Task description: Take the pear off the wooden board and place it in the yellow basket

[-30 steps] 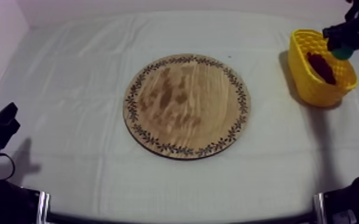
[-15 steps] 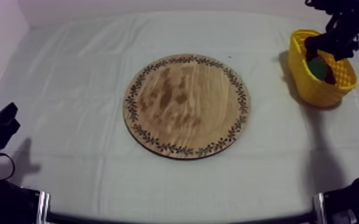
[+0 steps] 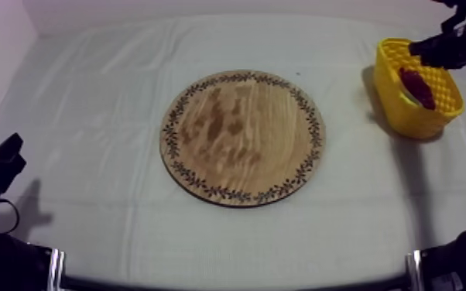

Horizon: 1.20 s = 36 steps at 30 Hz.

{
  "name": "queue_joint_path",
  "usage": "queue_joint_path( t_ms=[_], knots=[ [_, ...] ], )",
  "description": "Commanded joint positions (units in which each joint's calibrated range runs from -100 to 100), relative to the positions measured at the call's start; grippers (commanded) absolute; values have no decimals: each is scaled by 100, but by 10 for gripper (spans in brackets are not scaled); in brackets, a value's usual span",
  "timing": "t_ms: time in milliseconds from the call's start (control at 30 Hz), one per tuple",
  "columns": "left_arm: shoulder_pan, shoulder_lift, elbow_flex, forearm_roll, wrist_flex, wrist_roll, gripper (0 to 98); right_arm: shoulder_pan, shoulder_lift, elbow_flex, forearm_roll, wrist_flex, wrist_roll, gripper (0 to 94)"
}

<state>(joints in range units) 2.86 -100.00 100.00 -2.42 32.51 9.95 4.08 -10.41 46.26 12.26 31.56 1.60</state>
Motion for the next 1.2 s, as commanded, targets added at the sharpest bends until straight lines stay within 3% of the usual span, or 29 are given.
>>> queue_joint_path(
  t_ms=[0,200,333,900,1167],
  knots=[
    [0,0,0,0,-1,-1,1,2,-1328,891,-260,-451,257,74],
    [0,0,0,0,-1,-1,1,-93,-2926,2040,-888,-638,753,18],
    [0,0,0,0,-1,-1,1,-125,-3784,2603,-1166,-653,1027,9],
    [0,0,0,0,-1,-1,1,-164,-7137,4706,-1082,-276,957,6],
    [0,0,0,0,-1,2,1,-208,-8325,5281,-1343,533,1021,3]
  ],
)
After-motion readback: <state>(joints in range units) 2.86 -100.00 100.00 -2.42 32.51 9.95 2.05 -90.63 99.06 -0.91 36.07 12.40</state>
